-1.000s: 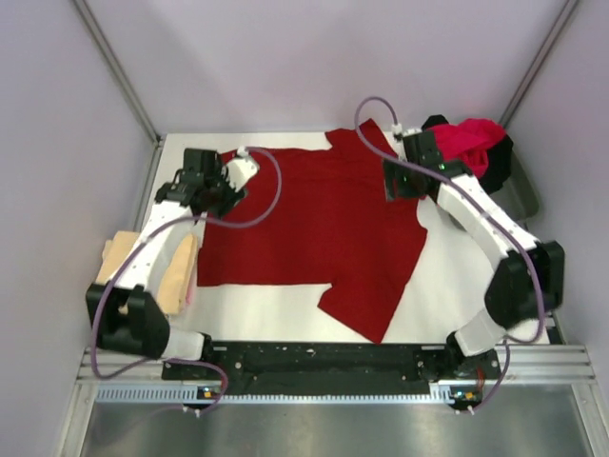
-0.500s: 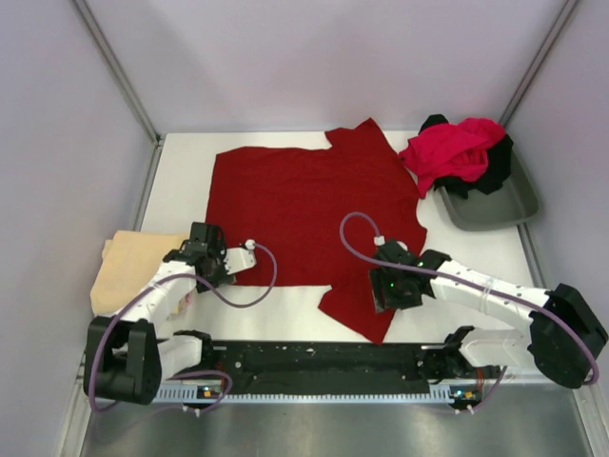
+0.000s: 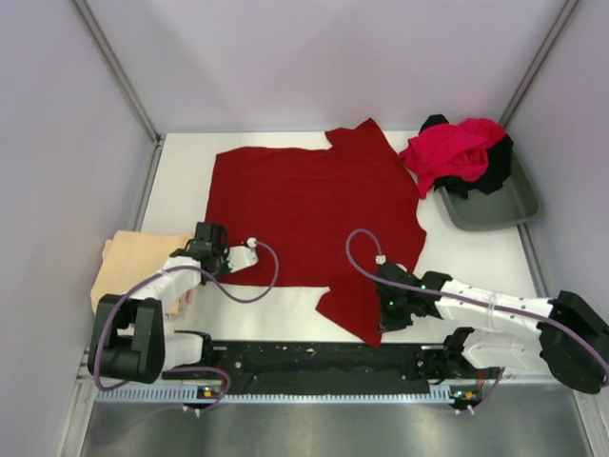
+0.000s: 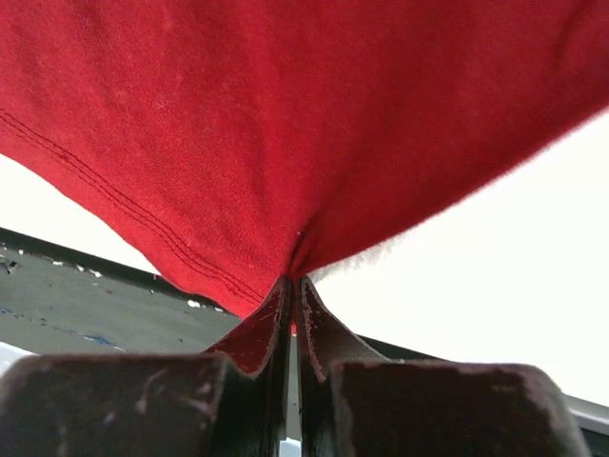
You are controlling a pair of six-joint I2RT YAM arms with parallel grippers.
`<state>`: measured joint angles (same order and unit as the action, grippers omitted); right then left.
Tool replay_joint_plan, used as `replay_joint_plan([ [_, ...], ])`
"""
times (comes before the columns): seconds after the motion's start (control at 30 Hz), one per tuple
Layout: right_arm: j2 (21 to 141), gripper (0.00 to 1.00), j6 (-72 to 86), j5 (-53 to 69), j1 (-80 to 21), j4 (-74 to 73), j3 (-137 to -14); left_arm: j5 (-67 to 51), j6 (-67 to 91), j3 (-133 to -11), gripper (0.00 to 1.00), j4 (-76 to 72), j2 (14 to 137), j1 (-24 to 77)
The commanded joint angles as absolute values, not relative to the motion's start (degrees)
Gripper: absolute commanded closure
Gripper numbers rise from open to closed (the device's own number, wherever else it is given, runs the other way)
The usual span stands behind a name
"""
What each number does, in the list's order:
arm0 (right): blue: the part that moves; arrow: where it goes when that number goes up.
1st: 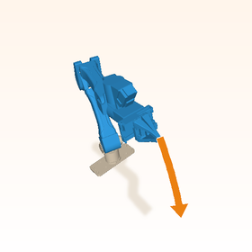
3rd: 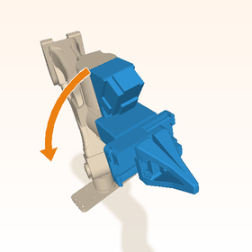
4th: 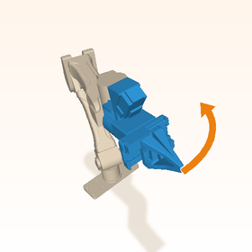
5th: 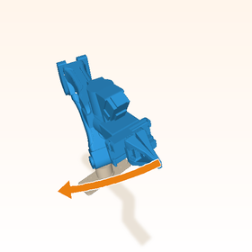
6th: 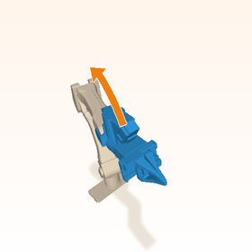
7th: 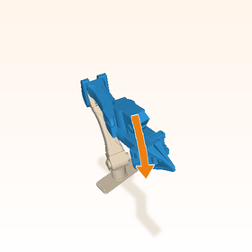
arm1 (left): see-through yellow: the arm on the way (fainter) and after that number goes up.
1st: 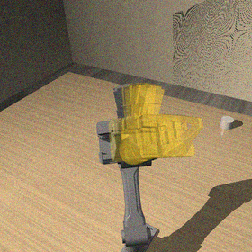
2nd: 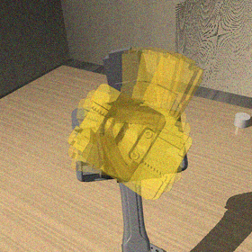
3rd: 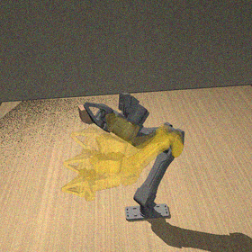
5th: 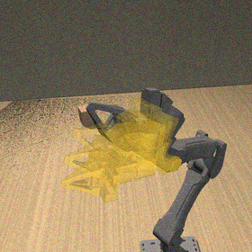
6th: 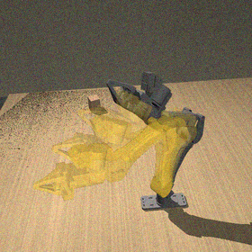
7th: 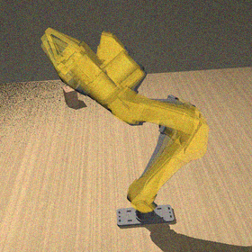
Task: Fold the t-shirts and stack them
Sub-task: Grap the side of the flattened tshirt closest away from the robot with both arms, then fold the flattened tshirt in 1/3 of the way
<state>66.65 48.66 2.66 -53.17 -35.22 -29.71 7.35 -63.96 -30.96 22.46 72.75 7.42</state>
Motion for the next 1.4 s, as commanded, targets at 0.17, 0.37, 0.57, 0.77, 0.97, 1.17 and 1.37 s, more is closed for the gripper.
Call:
replay_joint_plan([
  [0.17, 40.11, 1.00, 57.03, -2.28, -52.65, -51.22, -31.46, 4.41, -58.89, -34.01, 1.00, 36.80, 60.57, 7.12],
  [0.37, 33.75, 1.00, 57.40, -4.04, -51.95, -56.69, -37.08, 0.26, -55.55, -38.75, 1.00, 46.76, 58.80, 7.12],
  [0.57, 39.54, 1.00, 42.14, -4.04, -39.84, -56.34, -46.65, -1.93, -53.35, -46.48, 1.00, 48.95, 60.81, 7.12],
  [0.77, 53.41, 1.00, 22.43, 5.26, -18.75, -39.42, -52.64, 2.19, -49.23, -51.23, 1.00, 40.80, 69.41, 7.12],
  [0.97, 74.06, 1.00, 9.68, 8.78, -13.98, -23.83, -60.45, 3.08, -39.47, -61.59, 1.00, 37.80, 83.74, 6.42],
  [1.17, 86.38, 1.00, 6.51, 9.49, -11.69, -19.95, -69.42, 3.60, -35.43, -67.76, 1.00, 36.04, 93.33, 5.89],
  [1.37, 94.12, 1.00, 3.17, 9.67, -10.02, -20.48, -75.23, 4.83, -34.81, -70.48, 1.00, 36.91, 98.26, 4.13],
])
